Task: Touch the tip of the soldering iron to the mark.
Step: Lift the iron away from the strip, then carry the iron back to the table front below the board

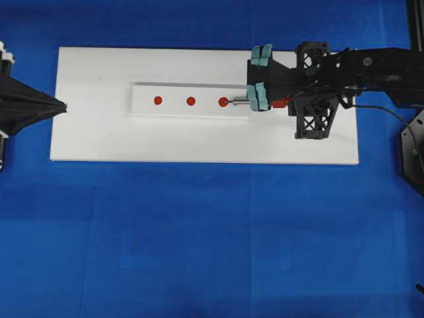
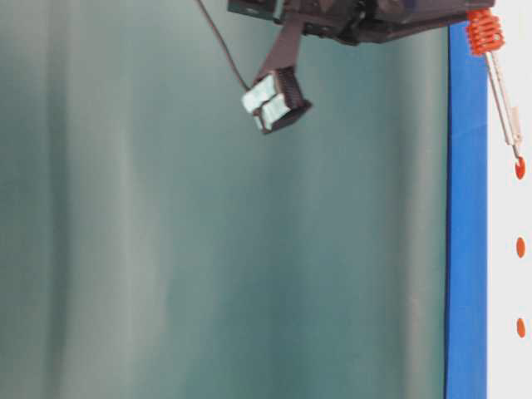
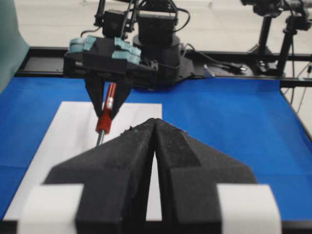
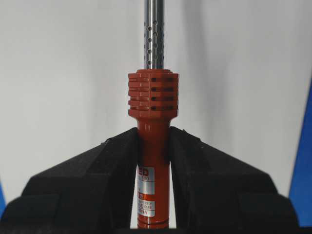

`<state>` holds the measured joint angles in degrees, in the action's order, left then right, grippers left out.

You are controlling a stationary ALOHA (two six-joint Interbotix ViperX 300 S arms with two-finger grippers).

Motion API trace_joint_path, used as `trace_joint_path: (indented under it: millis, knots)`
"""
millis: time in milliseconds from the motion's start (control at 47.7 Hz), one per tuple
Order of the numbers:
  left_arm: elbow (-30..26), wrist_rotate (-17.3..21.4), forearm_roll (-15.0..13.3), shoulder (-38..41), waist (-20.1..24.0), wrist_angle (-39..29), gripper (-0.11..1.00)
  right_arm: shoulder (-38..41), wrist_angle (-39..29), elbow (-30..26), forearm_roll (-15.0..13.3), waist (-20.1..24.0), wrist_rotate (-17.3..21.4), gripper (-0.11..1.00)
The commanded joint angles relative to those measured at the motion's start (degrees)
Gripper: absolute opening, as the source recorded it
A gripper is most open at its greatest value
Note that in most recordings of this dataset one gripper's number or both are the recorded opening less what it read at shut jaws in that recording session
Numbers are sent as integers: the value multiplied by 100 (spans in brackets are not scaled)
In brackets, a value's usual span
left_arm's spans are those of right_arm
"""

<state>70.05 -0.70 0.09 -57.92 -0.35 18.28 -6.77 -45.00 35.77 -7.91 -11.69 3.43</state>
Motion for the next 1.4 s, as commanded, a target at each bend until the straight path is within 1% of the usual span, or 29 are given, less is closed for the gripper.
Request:
trace_joint_path:
  millis: [0,126,315,629,713,839,944,1048,1090,1216,1258,1384]
  knots:
    - [-62,0,9,18,-9,62,0,-378,-185,-264,-26,0,0,6]
    - [-70,0,9,18,-18,62,0,-729,-536,-475,-62,0,0,6]
    - [-62,0,9,18,-9,53,0,-1055,-1011,-712,-132,0,0,6]
    - [-70,9,9,18,-18,79,0,-1116,-1072,-747,-105,26,35,6]
    - [-70,9,9,18,-18,79,0,-1116,-1090,-747,-105,105,193,6]
    - [-70,0,9,18,-9,88,0,-1134,-1107,-712,-105,334,589,6]
    - [-70,0,9,18,-9,97,0,-1151,-1099,-668,-105,729,940,6]
    - [-70,-9,9,18,-18,105,0,-1160,-1072,-650,-123,1204,1362,6]
    - [-70,-9,9,18,-18,105,0,-1151,-1072,-650,-141,1450,1608,6]
    - [-70,-18,9,18,-35,123,0,-1116,-1055,-650,-193,2048,2180,6]
    - [-70,-9,9,18,-53,132,0,-1107,-1046,-650,-264,2303,2426,6]
    - [-70,-9,9,18,-79,158,0,-1046,-1037,-686,-483,2883,3094,6]
